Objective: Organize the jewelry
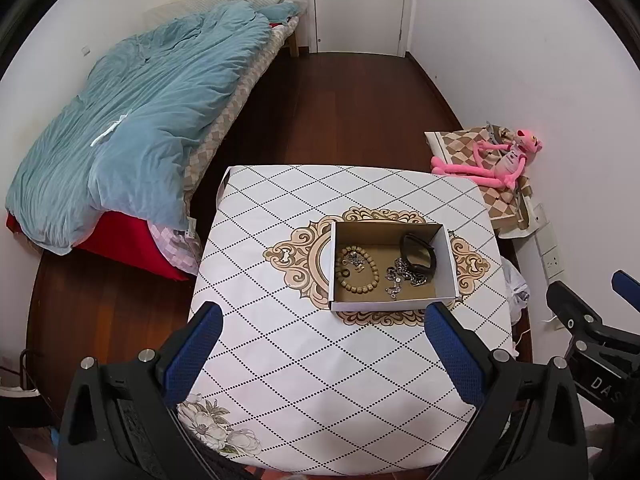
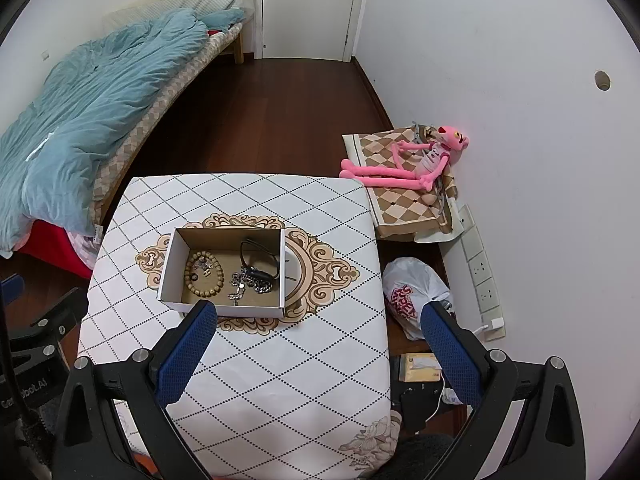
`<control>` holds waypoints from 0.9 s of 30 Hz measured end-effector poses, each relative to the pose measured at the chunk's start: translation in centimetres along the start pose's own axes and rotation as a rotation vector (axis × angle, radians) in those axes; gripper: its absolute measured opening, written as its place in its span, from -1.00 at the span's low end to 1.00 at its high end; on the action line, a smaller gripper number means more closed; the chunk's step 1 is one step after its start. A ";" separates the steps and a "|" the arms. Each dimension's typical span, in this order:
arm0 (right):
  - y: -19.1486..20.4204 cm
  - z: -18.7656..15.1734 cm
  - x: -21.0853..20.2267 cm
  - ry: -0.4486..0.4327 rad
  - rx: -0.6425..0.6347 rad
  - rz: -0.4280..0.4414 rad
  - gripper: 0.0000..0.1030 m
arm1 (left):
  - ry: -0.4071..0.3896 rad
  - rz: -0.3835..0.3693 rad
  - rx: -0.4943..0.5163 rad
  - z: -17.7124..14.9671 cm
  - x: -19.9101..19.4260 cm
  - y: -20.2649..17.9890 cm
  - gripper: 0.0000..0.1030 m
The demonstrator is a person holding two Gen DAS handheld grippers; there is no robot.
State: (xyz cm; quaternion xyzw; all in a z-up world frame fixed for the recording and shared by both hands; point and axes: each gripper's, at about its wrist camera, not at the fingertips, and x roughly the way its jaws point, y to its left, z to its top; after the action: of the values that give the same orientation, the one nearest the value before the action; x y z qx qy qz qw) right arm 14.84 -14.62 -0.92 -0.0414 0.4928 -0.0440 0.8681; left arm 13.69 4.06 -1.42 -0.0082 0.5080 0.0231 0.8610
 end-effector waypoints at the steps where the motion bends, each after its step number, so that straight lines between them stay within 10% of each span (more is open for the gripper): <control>1: 0.0 0.0 0.0 0.001 0.000 0.002 1.00 | -0.001 0.002 0.000 -0.1 -0.1 0.0 1.00; 27: 0.1 0.1 -0.2 -0.003 -0.001 0.000 1.00 | -0.007 0.003 0.004 -0.3 -0.7 -0.4 1.00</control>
State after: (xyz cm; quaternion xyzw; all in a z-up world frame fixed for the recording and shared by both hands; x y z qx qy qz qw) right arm 14.80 -14.52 -0.72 -0.0420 0.4915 -0.0435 0.8688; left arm 13.16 3.66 -0.98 -0.0059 0.5049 0.0234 0.8629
